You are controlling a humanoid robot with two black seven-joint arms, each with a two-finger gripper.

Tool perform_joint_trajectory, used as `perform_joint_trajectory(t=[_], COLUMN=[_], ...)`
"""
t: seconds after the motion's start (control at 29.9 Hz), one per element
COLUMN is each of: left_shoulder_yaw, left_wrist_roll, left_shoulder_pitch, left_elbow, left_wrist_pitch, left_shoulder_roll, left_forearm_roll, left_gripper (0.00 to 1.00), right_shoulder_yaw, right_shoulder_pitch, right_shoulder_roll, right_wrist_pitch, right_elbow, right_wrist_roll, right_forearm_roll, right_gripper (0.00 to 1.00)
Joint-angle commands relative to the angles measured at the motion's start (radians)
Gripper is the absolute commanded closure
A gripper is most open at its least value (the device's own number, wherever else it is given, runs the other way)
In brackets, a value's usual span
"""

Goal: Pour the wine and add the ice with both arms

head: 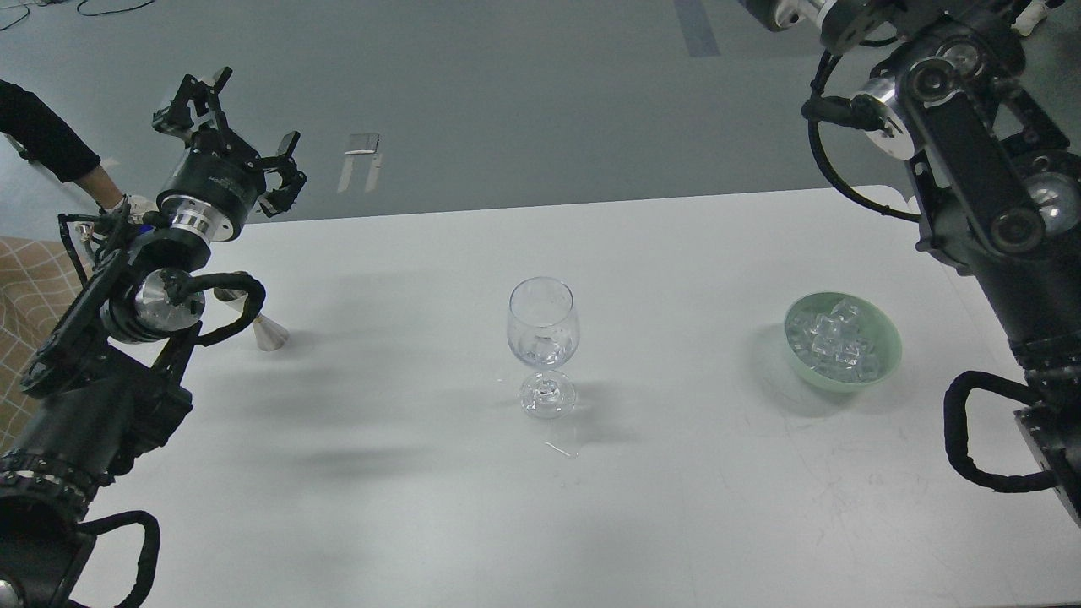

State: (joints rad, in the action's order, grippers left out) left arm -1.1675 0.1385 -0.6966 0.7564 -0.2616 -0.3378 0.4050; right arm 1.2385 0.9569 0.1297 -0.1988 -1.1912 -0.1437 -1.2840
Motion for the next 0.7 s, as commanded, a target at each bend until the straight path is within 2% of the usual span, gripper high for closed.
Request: perform_joint_trajectory(t=[0.0,0.17,0.27,0.33,0.53,0.67], left_shoulder_yaw=[-0.001,-0.001,0.000,0.000,0.043,0.046], left_wrist_roll=[0.009,0.012,0.045,0.084,0.098,0.099], left_shoulder_pitch=[-0.011,-0.015,-0.027,-0.032,-0.064,-0.081], left_elbow=[0.000,0.000,-0.006,-0.020,-0.060,-0.097], left_wrist_pitch=[-0.024,-0.024,-0.008,-0.008,-0.007,-0.018], left_shoulder_roll=[0.002,0.006,0.016,0.019,0.025,0.042], left_forearm_roll=[-0.002,0.000,0.002,0.003,0.000,0.000], left_gripper=[0.02,0.02,0.02,0.02,0.02,0.02], right_shoulder_yaw=[0.038,0.099,0.137,0.170,0.182,0.185], right_shoulder_pitch=[-0.006,-0.010,-0.009,-0.010,-0.007,0.009], right_shoulder_roll=[-0.001,-0.002,-0.002,-0.002,-0.024,-0.105], right_wrist_pitch=[0.038,0.102,0.102,0.102,0.067,0.032], right_elbow=[0.096,0.211,0.275,0.312,0.426,0.533], right_wrist_roll=[0.003,0.003,0.004,0.004,0.006,0.073], right_forearm_roll=[0.131,0.320,0.415,0.486,0.767,0.828], right_gripper=[0.00,0.00,0.00,0.00,0.01,0.01])
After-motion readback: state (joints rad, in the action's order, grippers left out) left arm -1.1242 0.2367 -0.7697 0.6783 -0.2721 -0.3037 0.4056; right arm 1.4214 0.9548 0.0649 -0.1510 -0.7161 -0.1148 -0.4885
